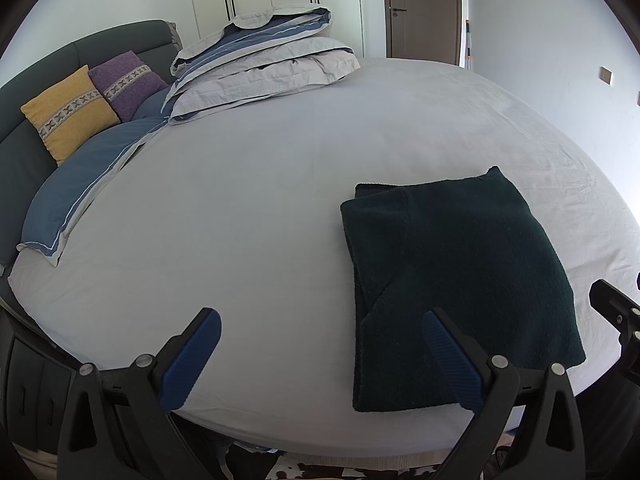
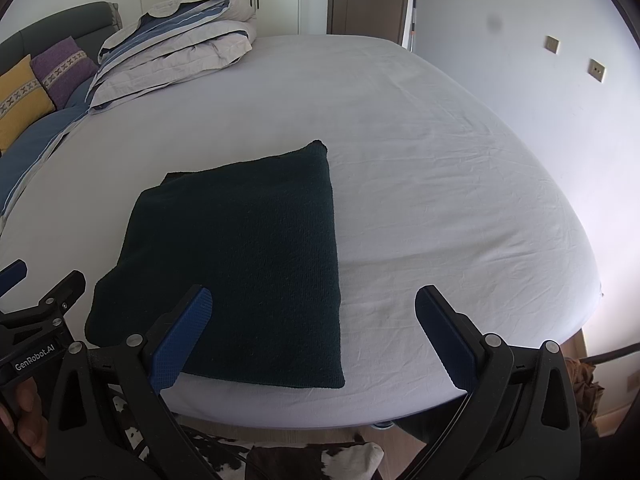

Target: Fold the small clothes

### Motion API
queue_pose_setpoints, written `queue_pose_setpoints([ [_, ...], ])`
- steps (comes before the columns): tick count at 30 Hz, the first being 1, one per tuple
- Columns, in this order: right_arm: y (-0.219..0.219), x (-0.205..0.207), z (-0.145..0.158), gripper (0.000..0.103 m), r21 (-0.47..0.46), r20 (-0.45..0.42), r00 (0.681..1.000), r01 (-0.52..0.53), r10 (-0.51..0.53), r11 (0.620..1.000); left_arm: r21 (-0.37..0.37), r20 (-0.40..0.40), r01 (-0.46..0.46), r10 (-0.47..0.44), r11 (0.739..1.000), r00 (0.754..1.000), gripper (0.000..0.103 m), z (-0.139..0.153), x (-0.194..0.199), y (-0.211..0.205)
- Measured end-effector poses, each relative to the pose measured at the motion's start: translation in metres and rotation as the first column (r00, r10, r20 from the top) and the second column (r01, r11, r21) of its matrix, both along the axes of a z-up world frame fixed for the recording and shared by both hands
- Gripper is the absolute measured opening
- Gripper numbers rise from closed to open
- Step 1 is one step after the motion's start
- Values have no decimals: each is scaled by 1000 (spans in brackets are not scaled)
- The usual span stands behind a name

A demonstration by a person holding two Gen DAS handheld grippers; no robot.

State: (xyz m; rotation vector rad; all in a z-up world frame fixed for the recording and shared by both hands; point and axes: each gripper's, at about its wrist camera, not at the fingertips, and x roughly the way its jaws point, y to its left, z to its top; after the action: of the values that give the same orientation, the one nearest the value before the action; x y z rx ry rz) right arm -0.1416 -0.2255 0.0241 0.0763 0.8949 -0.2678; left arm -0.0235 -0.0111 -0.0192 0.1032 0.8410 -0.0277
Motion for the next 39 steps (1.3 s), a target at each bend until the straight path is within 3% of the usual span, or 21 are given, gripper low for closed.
queue_pose_setpoints([
  [39,-2,0,-2,103,-4,-3,1000,-20,20,1000,0,-2,5,-5,1000,1000,103,0,-2,0],
])
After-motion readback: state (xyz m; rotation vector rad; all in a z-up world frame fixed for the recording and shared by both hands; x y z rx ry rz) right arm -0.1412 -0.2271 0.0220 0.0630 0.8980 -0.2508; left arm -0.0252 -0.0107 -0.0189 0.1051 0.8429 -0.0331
